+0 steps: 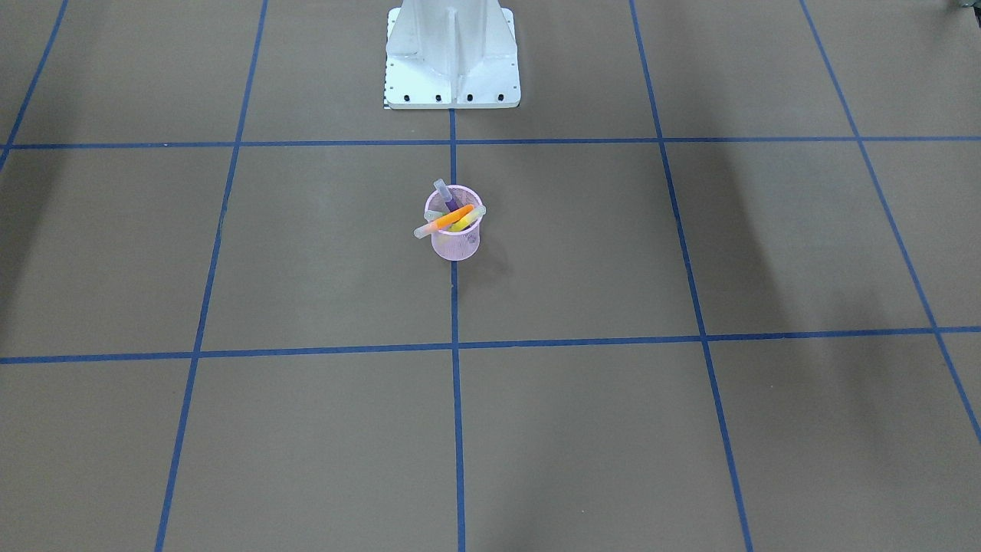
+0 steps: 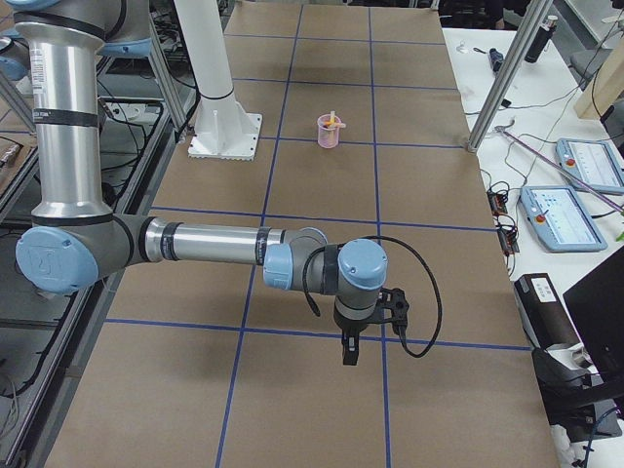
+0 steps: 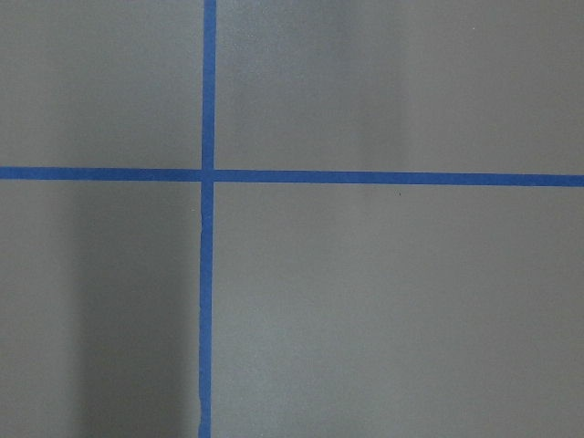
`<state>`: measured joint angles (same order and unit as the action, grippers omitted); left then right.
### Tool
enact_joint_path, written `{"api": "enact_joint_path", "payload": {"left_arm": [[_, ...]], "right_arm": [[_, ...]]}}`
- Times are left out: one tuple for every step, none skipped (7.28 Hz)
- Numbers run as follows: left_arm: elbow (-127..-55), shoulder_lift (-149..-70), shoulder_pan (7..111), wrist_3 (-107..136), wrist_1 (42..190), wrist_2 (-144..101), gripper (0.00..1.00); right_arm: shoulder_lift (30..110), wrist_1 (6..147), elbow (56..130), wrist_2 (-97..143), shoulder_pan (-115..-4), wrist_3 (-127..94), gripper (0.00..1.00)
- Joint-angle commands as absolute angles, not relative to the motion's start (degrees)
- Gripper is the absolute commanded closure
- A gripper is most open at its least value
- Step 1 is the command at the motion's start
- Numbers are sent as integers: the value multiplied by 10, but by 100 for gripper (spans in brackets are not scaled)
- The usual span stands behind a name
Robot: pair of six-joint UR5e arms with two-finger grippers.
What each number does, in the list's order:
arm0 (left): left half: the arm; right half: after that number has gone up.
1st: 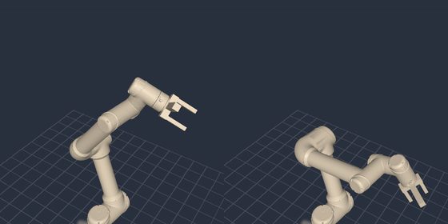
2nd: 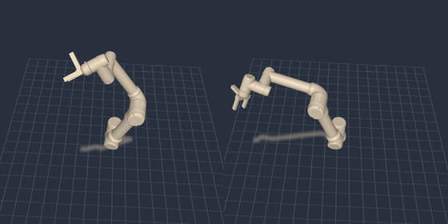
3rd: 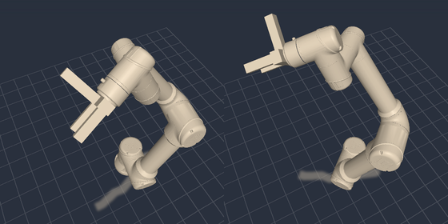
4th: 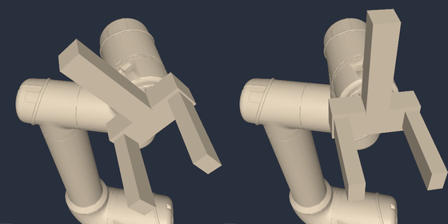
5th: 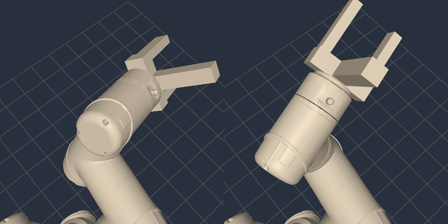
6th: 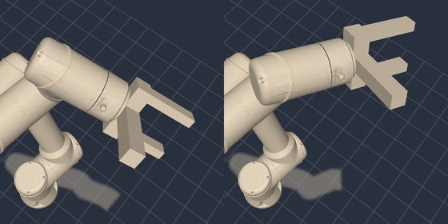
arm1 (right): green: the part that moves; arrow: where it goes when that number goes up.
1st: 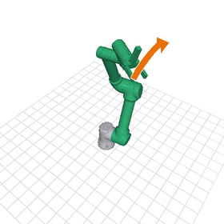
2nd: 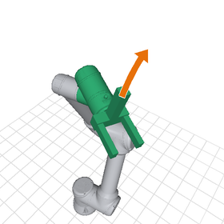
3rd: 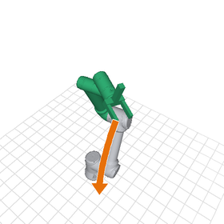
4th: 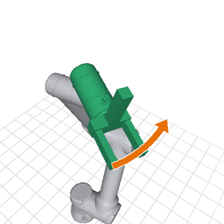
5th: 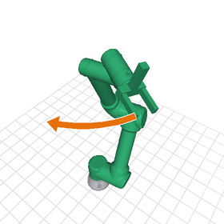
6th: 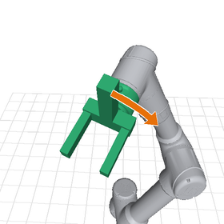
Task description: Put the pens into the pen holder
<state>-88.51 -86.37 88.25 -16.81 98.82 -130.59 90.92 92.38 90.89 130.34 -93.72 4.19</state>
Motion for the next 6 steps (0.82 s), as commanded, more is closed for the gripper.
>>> {"api": "enact_joint_path", "payload": {"left_arm": [[-889, -857, 882, -172, 992, -1304, 0], [-889, -853, 882, -173, 1003, -1304, 0], [-889, -853, 882, -172, 1003, -1301, 0], [-890, -847, 882, -172, 1004, -1302, 0], [-889, -846, 882, -172, 1004, -1301, 0], [-890, -846, 882, -172, 1004, -1301, 0]], "right_arm": [[910, 924, 907, 1303, -936, 42, 0], [910, 923, 906, 1303, -936, 42, 0], [911, 923, 907, 1303, -934, 42, 0], [911, 923, 907, 1303, -934, 41, 0], [911, 923, 907, 1303, -932, 38, 0], [911, 922, 907, 1303, -929, 37, 0]]}}
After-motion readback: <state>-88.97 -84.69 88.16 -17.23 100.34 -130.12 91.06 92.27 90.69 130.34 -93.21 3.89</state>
